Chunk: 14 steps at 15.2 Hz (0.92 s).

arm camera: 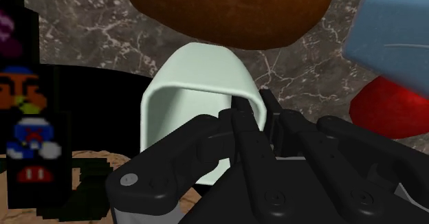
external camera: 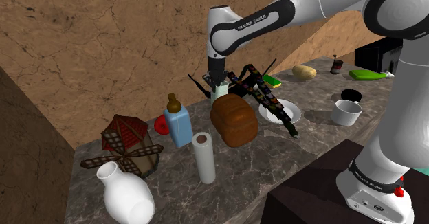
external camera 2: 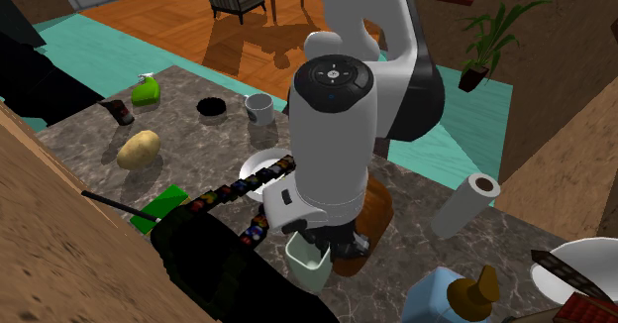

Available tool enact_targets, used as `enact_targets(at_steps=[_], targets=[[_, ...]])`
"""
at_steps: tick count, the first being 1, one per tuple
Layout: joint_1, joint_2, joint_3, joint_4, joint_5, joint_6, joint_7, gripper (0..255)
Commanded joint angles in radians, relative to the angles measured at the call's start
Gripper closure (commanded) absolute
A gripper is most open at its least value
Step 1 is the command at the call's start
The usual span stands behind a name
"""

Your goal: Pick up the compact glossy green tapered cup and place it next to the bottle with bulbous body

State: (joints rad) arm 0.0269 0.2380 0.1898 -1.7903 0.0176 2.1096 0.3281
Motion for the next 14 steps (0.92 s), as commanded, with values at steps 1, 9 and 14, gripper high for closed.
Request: enact_targets(at_steps=[1,9,14], targets=[[0.0,-0.008,0.0,0.017,0.001,-0.025,0.0,255],[-0.001,-0.031,0.002,0.095,0.005,-0.125,0.002,255],[-0.001,-0.038,0.002,0.153,0.005,-0.19,0.004,255]])
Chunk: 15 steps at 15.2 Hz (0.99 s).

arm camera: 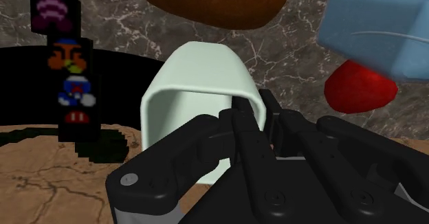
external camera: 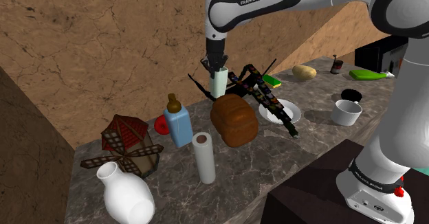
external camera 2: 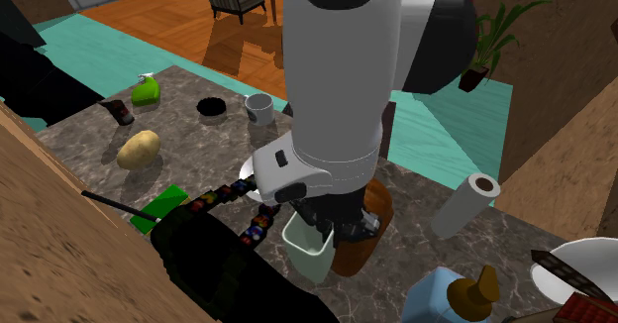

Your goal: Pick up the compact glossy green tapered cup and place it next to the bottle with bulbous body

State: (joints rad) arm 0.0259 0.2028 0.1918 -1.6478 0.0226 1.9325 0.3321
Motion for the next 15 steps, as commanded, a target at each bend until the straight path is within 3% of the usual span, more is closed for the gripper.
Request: enact_targets(at_steps=[1,15], targets=[[0.0,-0.004,0.0,0.023,0.0,-0.026,0.001,255],[0.005,0.012,0.002,0.232,-0.004,-0.22,0.011,255]])
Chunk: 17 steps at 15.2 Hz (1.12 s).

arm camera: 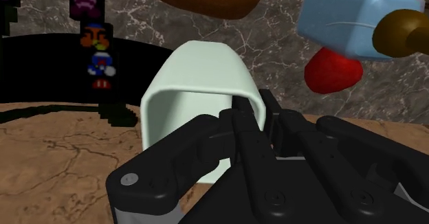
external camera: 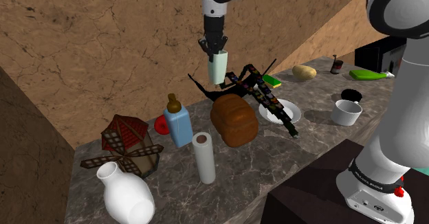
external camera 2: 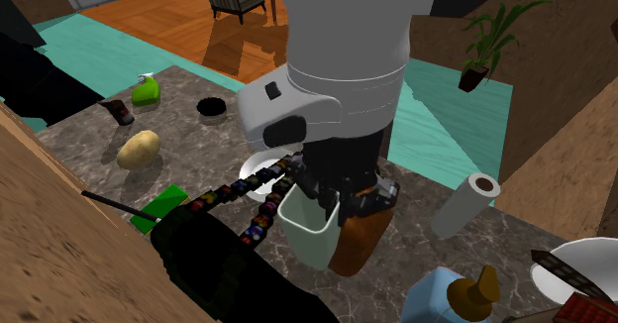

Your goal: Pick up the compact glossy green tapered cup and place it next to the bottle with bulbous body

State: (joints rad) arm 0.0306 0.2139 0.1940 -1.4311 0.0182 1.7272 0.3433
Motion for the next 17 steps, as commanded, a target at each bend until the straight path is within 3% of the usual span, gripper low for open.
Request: enact_targets(at_steps=[1,17], targets=[[0.001,0.004,0.0,0.034,-0.001,-0.03,0.001,255],[0.025,0.123,0.004,0.43,-0.027,-0.308,0.022,255]])
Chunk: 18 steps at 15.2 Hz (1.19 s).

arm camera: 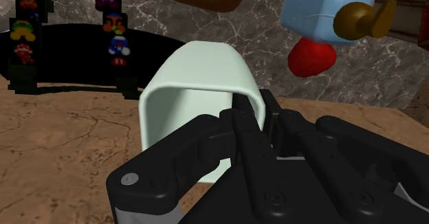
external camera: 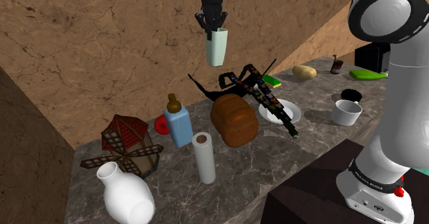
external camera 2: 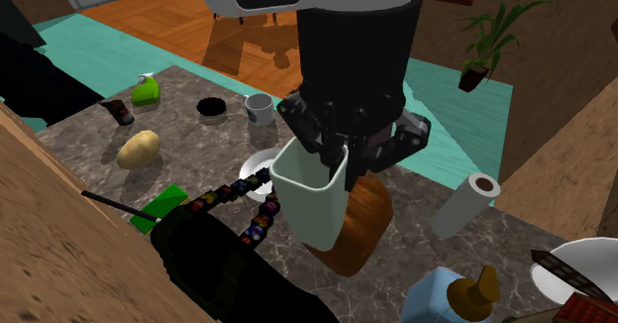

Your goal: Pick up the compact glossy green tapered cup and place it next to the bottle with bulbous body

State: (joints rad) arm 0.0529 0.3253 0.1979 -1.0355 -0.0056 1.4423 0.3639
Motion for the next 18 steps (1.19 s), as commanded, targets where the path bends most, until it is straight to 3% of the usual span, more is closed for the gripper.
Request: enact_targets(at_steps=[1,7,9,11,18], targets=[[0.006,0.026,0.001,0.072,-0.006,-0.046,0.004,255],[0.044,0.169,-0.001,0.389,-0.035,-0.221,0.014,255],[0.053,0.067,0.011,0.221,-0.023,-0.152,0.05,255],[0.071,0.003,0.022,0.119,-0.017,-0.113,0.087,255],[0.153,-0.127,0.072,-0.074,-0.011,-0.044,0.228,255]])
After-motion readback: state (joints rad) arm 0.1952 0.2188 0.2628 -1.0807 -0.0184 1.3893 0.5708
